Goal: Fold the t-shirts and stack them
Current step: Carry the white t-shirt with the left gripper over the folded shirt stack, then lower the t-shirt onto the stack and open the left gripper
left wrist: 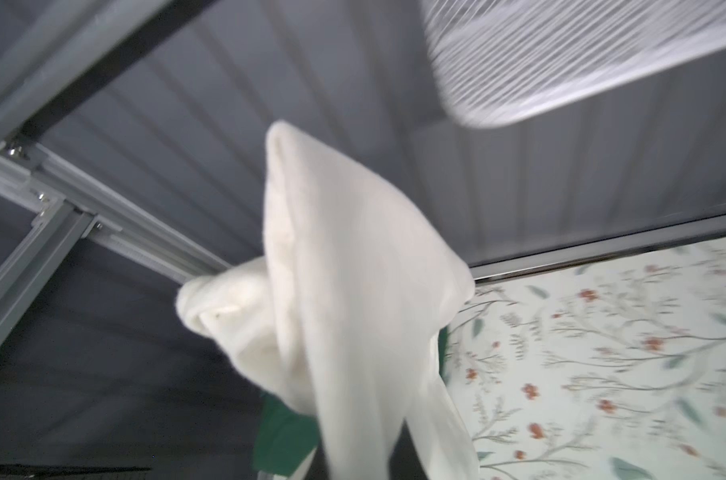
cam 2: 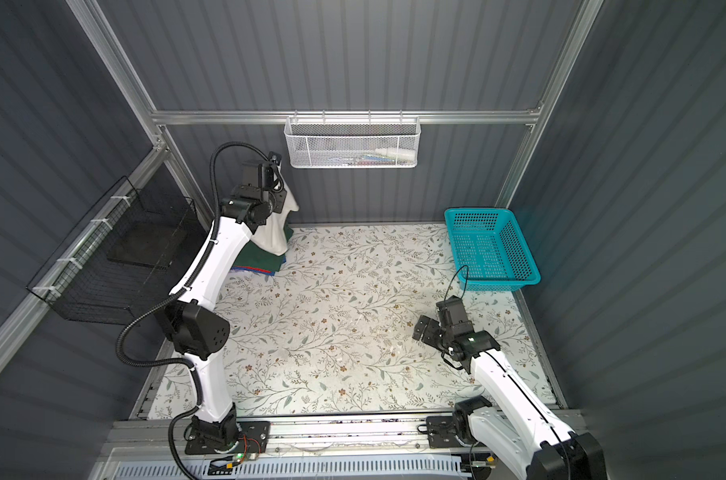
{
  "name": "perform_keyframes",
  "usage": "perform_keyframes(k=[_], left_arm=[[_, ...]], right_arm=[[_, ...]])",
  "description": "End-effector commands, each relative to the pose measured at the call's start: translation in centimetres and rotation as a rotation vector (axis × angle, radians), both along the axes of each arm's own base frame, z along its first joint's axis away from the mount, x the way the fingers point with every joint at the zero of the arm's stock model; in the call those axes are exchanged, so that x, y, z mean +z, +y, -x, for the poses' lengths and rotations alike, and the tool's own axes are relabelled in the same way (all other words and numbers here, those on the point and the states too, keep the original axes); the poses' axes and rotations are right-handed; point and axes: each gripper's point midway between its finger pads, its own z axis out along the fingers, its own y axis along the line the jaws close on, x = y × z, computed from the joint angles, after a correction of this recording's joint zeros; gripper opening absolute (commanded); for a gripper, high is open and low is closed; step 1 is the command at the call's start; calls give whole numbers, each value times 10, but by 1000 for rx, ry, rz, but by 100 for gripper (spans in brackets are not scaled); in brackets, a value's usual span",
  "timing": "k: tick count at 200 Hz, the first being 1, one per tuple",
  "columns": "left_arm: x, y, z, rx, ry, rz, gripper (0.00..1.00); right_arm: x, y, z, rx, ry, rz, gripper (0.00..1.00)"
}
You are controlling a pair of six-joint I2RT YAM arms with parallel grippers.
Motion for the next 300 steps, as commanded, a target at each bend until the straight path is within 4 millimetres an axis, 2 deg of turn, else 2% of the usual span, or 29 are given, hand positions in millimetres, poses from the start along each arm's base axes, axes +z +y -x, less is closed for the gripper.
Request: perform_keyframes(k=[1,45,69,107,143,187,235,268,300], left_arm=[[7,-2,0,-9,-12,57,0],[-47,-5,-22,15,103,-26,0],[-66,-6,-34,11,113,-77,0],[-97,5,-56,50,157,-213,0],[-119,20,-64,106,185,-314,0],[-112,54,-65,189,164,-267,0],[-87,82,-55,206,115,-156,0],[-70,89,-50,179,100,-126,0],[-70,106,-49,213,107,-127,0]], right_arm=[[14,4,-9,12,-43,-13,99],[10,0,-2,4,-29,0,99],[7,-4,1,-4,-24,14,99],[4,-6,3,1,-10,36,99],[-1,-8,3,-2,6,51,99],[-5,-8,4,5,17,56,99],[-6,-10,3,-6,17,63,99],[-12,-7,0,-1,35,59,99],[-14,-3,-5,9,49,53,99]])
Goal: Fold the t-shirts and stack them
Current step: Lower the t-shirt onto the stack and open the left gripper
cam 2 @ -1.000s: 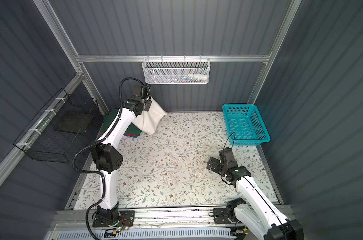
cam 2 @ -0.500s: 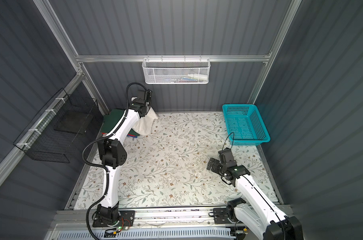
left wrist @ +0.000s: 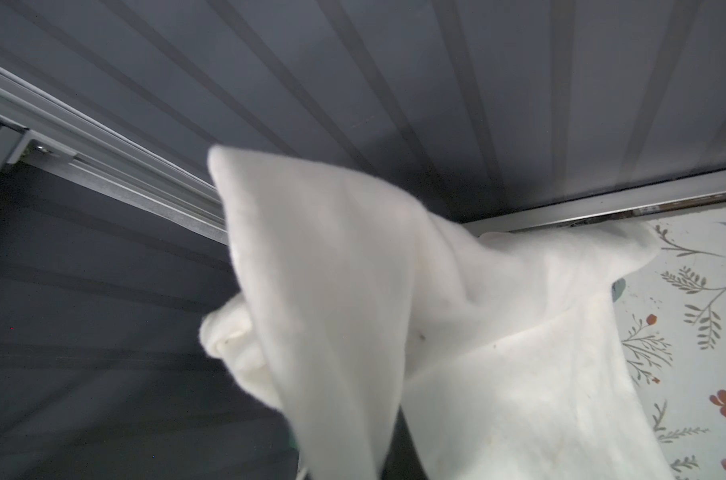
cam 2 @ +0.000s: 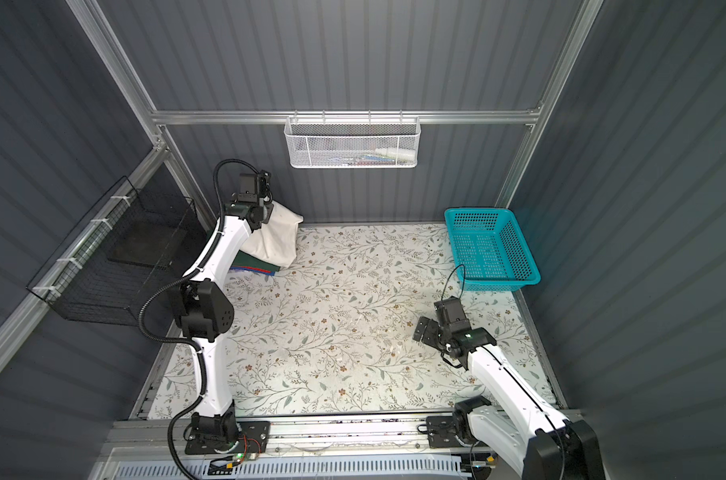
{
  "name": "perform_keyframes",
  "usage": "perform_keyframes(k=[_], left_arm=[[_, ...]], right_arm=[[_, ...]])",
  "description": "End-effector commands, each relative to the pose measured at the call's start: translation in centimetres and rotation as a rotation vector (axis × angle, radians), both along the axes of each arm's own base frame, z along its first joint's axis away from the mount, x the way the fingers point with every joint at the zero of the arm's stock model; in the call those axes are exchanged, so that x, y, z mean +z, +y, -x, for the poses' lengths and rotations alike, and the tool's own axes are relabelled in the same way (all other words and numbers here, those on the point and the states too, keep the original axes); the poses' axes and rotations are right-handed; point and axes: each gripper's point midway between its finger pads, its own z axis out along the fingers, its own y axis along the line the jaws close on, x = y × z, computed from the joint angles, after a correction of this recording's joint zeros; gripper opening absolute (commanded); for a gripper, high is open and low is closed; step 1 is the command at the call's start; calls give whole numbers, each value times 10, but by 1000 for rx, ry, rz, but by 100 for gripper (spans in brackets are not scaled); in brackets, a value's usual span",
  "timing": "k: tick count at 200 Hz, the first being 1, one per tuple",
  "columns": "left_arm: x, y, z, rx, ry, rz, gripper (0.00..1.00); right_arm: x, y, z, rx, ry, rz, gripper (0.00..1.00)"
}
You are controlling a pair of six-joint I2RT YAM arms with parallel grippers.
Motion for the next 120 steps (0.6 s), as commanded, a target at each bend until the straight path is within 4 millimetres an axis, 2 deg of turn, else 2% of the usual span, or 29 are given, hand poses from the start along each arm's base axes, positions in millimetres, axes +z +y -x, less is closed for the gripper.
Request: perform_keyframes(k=[1,41,120], left_arm=[[34,9,5,16,-78,35,0],[28,25,4,59,-77,34,0],[22,39,0,104,-93,1,0]], right_arm=[[2,2,-5,10,-6,-1,99],[2,3,-8,16,-11,1,99],[3,10,-18,35,2,-14,99]])
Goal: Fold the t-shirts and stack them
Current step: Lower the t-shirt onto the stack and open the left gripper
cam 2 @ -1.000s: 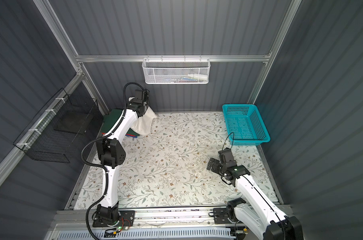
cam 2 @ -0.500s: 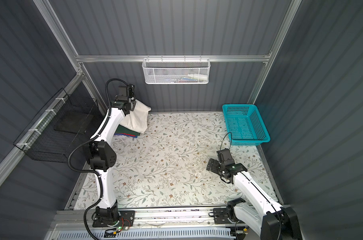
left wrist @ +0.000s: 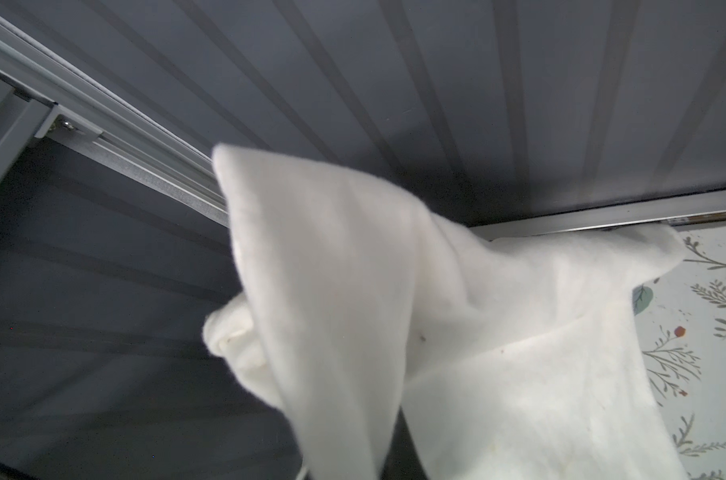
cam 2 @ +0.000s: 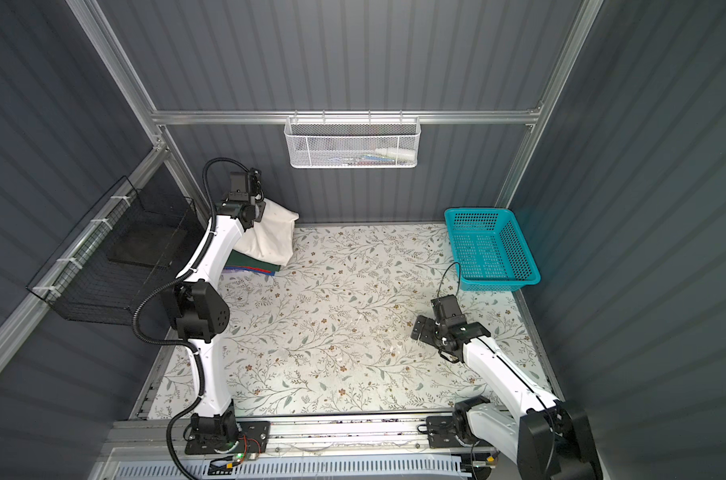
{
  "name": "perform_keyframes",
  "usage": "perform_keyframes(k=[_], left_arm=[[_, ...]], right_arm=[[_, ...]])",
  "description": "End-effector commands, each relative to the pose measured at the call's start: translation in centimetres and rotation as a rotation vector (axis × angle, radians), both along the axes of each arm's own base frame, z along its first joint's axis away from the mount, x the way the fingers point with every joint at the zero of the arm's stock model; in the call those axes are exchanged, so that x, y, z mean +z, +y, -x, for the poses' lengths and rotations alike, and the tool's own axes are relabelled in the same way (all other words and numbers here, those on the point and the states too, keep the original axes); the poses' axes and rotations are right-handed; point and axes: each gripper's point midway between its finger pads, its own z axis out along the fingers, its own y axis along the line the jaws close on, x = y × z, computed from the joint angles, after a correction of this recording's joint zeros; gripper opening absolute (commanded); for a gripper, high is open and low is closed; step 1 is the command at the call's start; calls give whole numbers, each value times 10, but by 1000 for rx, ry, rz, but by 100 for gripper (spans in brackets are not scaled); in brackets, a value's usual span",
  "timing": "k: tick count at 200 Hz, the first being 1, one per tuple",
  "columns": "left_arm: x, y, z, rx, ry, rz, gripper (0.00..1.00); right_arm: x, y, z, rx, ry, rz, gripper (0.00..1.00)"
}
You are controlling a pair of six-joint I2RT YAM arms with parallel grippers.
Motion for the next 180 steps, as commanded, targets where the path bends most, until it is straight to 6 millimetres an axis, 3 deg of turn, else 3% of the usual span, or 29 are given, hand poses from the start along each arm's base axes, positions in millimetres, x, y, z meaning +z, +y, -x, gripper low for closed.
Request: perform_keyframes(k=[1,42,99,145,163,175,180], left_arm=[[23,13,0,55,-81,-19,0],[5,26,-9,91,-76,11,0],[-53,60,-25,174,-19,13,0],[-66,82,-45,195,-53,-61,0],[-69,96,-51,226,-45,-72,19],[-75,102,-52,244,-45,-61,47],[-76,105,-51,253,-46,-57,68]], right_arm=[[10,7,-10,20,-29,-20,99],[18,6,-13,34,-30,-3,99],[40,5,-12,41,-60,-4,99],[52,-1,-11,32,-66,32,99],[53,-2,-12,36,-66,37,99],[53,-2,-12,29,-59,36,99],[52,-2,-12,27,-56,34,99]])
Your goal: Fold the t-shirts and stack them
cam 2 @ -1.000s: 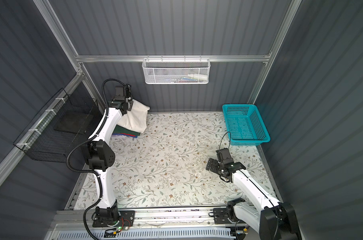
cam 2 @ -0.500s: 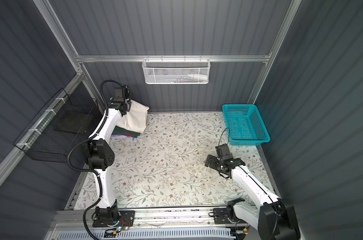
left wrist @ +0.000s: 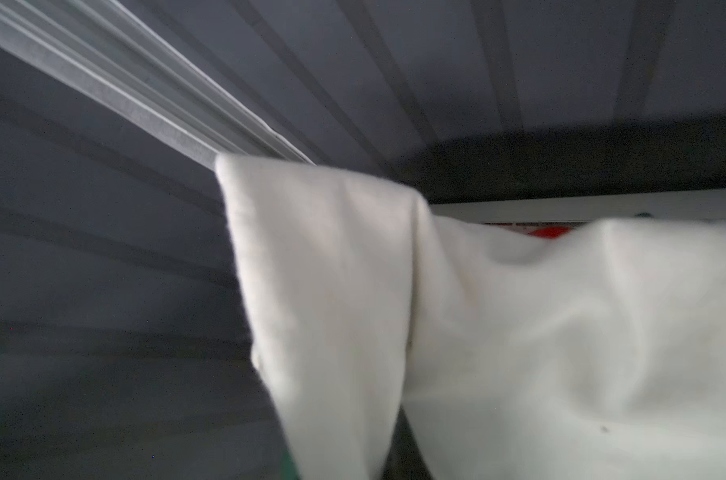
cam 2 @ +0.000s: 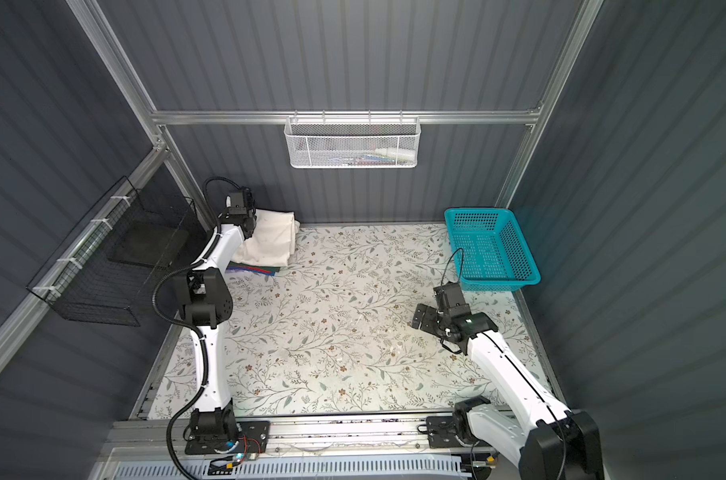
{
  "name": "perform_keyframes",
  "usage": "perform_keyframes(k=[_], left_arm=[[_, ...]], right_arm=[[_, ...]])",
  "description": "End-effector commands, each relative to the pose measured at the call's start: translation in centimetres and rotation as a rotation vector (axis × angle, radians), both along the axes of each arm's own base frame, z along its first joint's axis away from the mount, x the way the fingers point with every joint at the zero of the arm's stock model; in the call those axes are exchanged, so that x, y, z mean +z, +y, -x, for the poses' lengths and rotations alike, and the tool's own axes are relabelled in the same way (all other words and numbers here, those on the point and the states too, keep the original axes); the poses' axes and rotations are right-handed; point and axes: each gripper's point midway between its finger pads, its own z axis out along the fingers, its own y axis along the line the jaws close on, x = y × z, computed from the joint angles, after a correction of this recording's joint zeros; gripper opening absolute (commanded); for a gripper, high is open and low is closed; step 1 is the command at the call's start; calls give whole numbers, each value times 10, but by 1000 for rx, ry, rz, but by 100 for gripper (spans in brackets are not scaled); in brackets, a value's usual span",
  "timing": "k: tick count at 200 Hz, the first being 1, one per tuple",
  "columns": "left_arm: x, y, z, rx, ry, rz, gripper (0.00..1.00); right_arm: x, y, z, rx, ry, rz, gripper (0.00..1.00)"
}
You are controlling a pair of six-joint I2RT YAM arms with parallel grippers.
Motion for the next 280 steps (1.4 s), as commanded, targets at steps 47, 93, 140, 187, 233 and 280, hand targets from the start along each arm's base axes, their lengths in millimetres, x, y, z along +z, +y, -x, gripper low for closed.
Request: perform_keyframes(k=[47,93,140,187,233,280], left_arm=[[15,30,4,102,-93,-40,100],[27,23,26,117,-153,62,100],[57,8,55,88,-256,208,100],[72,-22,70,-1,-244,300,100],[96,-88,104,-188,-345,505,100],[94,-144,157,-356,-343,598,100]], right_arm=[[7,-2,3,-12,12,3,99],[14,0,4,-7,-16,-11,99],[32,2,10,9,-75,-43,99],[46,0,21,4,-138,-76,99],[50,-5,27,-21,-209,-91,99],[53,-10,28,-8,-245,-53,99]])
